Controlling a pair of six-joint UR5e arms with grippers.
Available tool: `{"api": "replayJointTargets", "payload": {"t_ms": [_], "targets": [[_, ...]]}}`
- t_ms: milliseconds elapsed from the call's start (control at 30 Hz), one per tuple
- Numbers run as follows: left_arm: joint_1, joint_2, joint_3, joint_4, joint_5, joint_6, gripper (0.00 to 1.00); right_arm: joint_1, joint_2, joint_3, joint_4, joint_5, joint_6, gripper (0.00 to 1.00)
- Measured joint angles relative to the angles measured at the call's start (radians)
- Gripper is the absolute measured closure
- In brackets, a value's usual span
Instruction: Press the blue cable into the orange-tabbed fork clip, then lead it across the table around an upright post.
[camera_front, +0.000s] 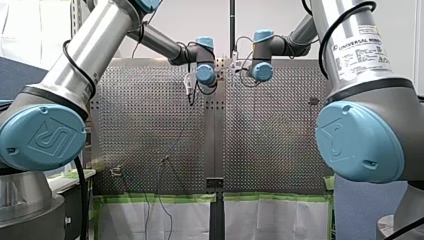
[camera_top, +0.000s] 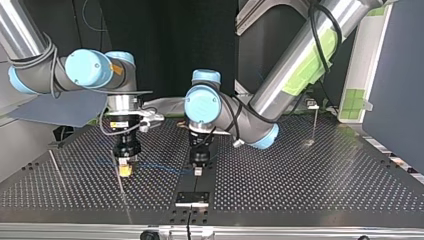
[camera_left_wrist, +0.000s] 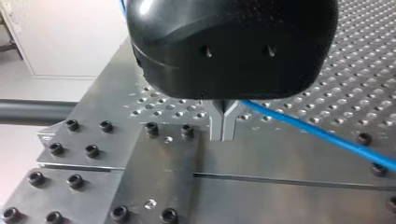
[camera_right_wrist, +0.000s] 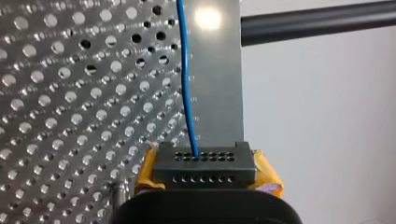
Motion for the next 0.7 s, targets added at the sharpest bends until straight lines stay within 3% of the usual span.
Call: {"api": "replayJointTargets", "payload": {"t_ms": [300, 700], "targets": [[0.002, 0.000, 0.049, -0.030, 0.016, -0.005, 1.00, -0.024, -0.007, -0.012, 0.019, 0.001, 0.004, 1.00], [0.011, -0.002, 0.101, -0.064, 0.080, -0.053, 1.00, -0.044, -0.025, -0.028, 0.036, 0.000, 0.014, 1.00]]}}
